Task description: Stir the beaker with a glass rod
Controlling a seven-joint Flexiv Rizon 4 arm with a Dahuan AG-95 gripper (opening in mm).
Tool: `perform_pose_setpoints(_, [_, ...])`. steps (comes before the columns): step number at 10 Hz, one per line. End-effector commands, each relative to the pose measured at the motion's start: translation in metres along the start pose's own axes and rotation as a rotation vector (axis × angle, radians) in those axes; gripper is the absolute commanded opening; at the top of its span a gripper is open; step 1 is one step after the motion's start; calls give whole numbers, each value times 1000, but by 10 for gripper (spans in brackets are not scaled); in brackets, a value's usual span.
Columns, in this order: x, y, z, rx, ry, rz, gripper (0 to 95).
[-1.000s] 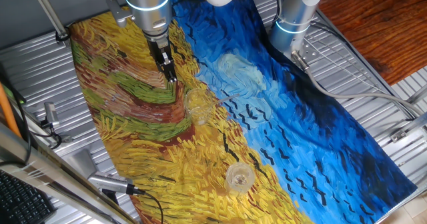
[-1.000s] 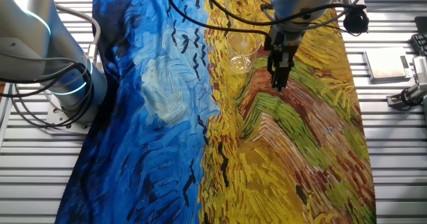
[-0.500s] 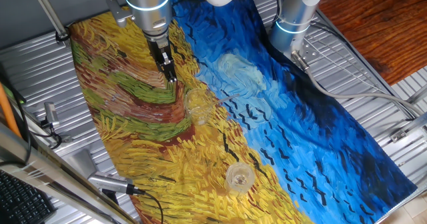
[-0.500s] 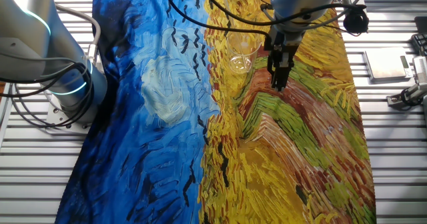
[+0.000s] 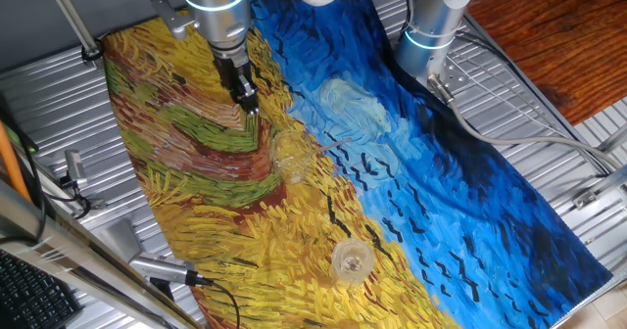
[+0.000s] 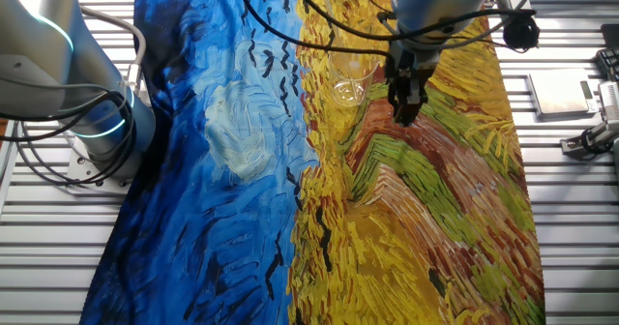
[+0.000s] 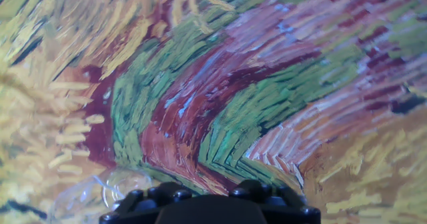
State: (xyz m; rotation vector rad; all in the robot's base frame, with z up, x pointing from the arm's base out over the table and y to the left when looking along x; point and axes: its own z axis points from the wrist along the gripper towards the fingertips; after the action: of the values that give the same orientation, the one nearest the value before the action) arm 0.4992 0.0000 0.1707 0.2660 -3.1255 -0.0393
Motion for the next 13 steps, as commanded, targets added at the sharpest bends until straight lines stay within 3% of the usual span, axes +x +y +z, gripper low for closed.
perform_pose_setpoints(1, [-1,0,0,3,12,-178,380])
perform_pose_setpoints(6, [-1,0,0,46,22,-164,380])
perform_pose_setpoints(8, [-1,0,-1,46,19,-166,380])
perform_pose_setpoints(9, [-1,0,-1,46,19,-159,190])
perform_pose_setpoints(13, [-1,0,-1,52,23,-151,190])
